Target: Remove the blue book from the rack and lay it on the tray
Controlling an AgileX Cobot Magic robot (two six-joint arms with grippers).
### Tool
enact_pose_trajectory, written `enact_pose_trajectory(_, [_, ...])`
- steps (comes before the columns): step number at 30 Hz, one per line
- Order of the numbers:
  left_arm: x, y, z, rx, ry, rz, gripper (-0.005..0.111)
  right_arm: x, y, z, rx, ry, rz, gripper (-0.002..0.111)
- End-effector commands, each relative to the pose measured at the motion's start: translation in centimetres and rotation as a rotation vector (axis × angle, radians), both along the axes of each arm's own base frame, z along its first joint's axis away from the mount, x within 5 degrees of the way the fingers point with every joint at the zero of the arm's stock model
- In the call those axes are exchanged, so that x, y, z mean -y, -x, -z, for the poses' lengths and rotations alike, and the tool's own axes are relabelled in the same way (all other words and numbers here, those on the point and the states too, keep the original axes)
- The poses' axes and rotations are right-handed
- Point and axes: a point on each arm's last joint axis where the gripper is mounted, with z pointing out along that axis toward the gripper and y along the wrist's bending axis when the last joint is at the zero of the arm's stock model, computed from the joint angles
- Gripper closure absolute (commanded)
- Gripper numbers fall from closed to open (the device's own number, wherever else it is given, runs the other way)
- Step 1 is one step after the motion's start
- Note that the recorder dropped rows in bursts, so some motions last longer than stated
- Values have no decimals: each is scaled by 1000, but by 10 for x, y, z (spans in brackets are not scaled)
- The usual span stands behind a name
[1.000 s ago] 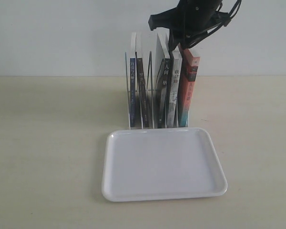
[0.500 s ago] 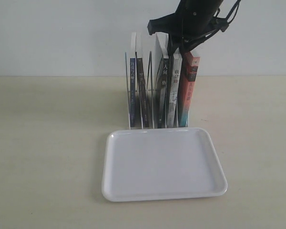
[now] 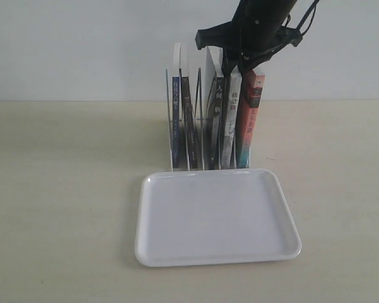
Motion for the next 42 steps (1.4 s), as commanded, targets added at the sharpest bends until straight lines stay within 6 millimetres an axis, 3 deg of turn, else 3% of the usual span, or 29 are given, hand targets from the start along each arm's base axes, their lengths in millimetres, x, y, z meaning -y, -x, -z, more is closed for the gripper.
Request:
enact_pose_trajectory(1, [0, 0, -2, 19, -1, -1, 102, 0, -3, 8, -12, 12, 4, 77])
enact_pose_trajectory(42, [0, 0, -2, 19, -1, -1, 102, -1, -5, 15, -50, -5, 47, 77])
